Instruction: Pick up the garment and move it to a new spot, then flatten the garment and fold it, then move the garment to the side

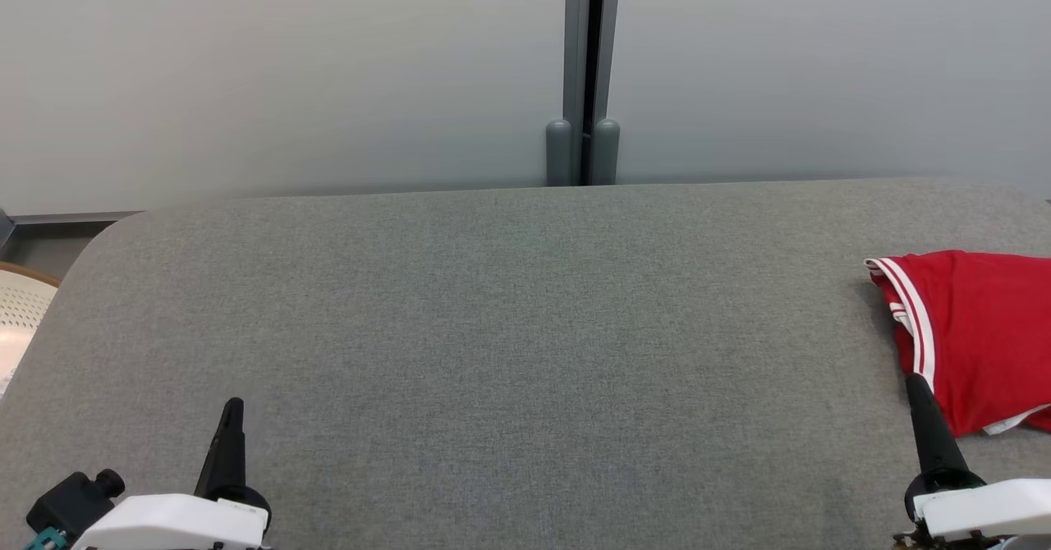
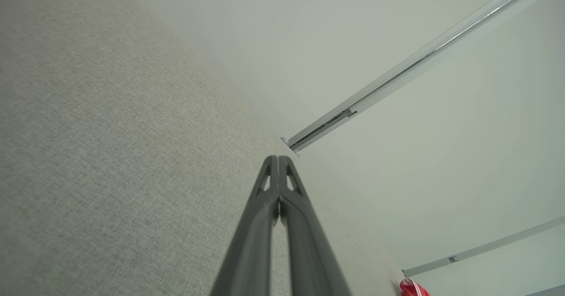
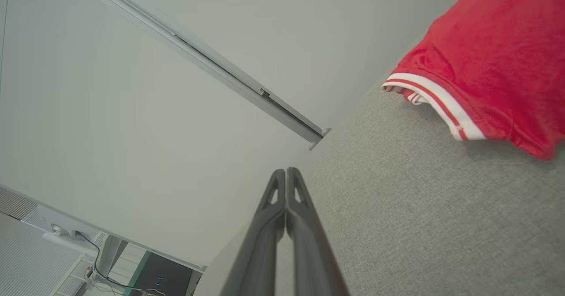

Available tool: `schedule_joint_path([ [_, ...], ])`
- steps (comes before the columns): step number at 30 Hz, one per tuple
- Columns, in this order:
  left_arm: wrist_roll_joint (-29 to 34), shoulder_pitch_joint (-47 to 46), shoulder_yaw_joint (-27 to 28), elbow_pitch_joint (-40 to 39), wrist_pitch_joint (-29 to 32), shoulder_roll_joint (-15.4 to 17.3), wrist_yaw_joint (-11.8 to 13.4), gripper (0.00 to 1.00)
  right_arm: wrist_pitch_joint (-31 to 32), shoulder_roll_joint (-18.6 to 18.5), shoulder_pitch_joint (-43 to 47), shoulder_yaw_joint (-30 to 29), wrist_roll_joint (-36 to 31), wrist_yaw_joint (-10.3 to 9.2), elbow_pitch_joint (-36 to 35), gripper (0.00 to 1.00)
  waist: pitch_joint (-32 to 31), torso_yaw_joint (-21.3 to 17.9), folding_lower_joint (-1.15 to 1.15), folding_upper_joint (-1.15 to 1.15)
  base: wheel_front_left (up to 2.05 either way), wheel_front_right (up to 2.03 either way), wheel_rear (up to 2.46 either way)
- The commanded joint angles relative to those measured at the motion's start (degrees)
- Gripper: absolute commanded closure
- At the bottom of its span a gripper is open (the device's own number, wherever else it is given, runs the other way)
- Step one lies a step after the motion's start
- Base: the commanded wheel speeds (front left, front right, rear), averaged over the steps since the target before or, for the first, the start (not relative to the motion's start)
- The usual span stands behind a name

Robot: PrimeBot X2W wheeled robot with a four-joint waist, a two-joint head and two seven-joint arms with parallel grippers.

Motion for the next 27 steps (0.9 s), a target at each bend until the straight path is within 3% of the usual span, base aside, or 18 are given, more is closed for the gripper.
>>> schedule_joint_path([
  [1, -1.8, -2.0, 0.6, -0.5, 0.3, 0.0, -0.5, 1.00, 0.2, -0.2, -1.7, -0.3, 1.8, -0.04, -0.1, 1.00, 0.1, -0.1, 0.00, 0.00, 0.00, 0.00, 0.00],
  [27, -15.5, -4.7, 2.9, 0.3, 3.8, -1.2, -2.3, 1.00, 0.9, 0.4, -5.0, -1.2, 15.8, -0.03, 3.6, 1.00, 1.0, -0.9, 0.00, 0.00, 0.00, 0.00, 0.00],
])
